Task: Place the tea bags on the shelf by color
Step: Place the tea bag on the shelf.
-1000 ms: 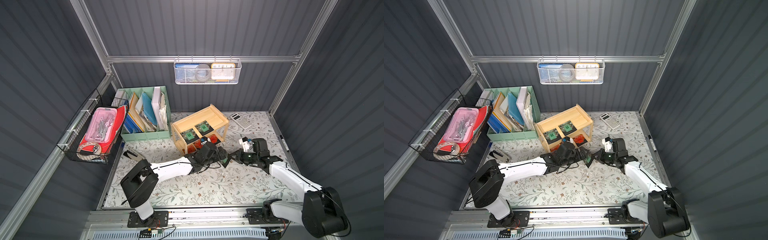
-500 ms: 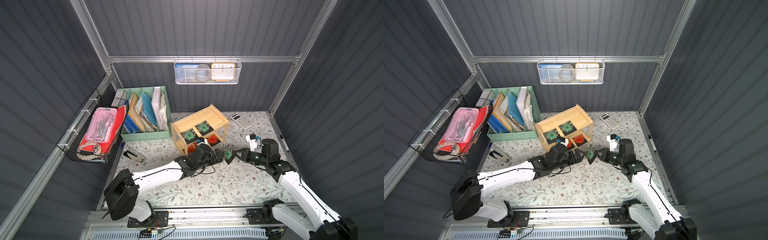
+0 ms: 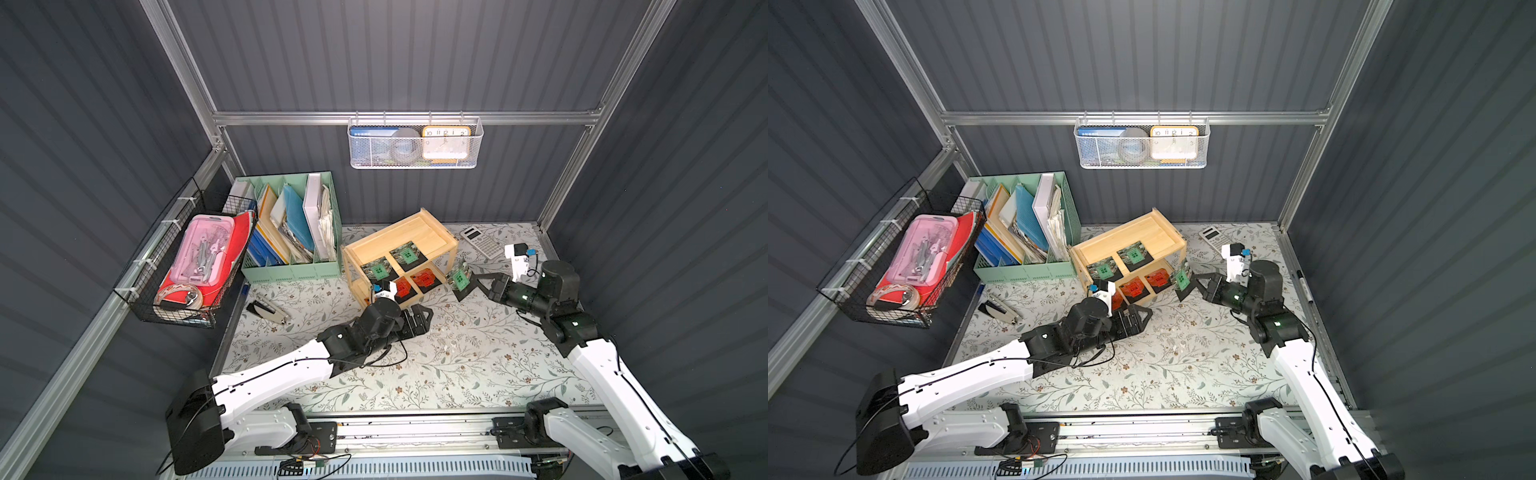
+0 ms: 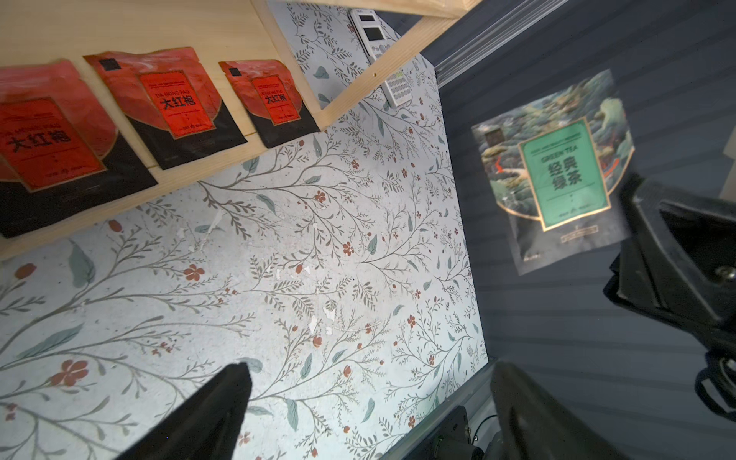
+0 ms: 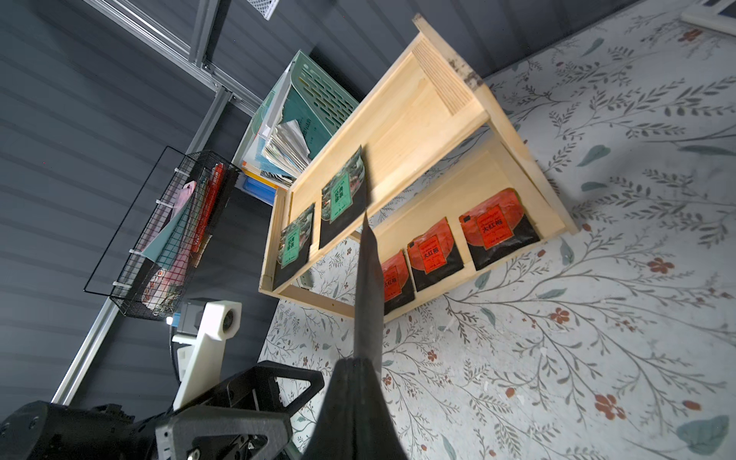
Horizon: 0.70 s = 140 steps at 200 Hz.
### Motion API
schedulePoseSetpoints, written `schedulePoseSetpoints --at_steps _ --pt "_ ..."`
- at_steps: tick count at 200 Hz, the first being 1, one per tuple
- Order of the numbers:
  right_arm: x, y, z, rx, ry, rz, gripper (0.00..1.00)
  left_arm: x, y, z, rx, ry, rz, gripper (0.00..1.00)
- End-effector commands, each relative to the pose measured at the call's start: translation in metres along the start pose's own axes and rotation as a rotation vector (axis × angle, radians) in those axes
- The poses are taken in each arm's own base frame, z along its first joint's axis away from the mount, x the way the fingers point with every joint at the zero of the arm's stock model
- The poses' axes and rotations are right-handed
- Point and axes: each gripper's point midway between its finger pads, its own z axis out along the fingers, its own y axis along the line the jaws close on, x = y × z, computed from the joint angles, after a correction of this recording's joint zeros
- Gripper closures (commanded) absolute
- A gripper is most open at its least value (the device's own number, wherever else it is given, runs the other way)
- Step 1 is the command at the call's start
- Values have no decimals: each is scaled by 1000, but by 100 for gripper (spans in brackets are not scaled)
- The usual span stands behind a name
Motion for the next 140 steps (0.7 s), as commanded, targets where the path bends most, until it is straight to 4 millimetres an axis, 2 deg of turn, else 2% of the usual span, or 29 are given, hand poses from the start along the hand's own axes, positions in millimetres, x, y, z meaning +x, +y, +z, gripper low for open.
schedulePoseSetpoints --at_steps 1,96,101,140 --pt "-23 17 1 -44 -40 -51 100 2 13 -9 -31 -13 -7 0" --pt "-68 32 32 -104 -30 -125 100 4 29 -29 -58 -28 -33 0" --pt "-67 23 41 -92 -10 -113 100 3 29 -30 -57 -29 -33 0" --pt "-80 20 60 -98 9 -127 100 5 34 -33 -73 -24 -38 0"
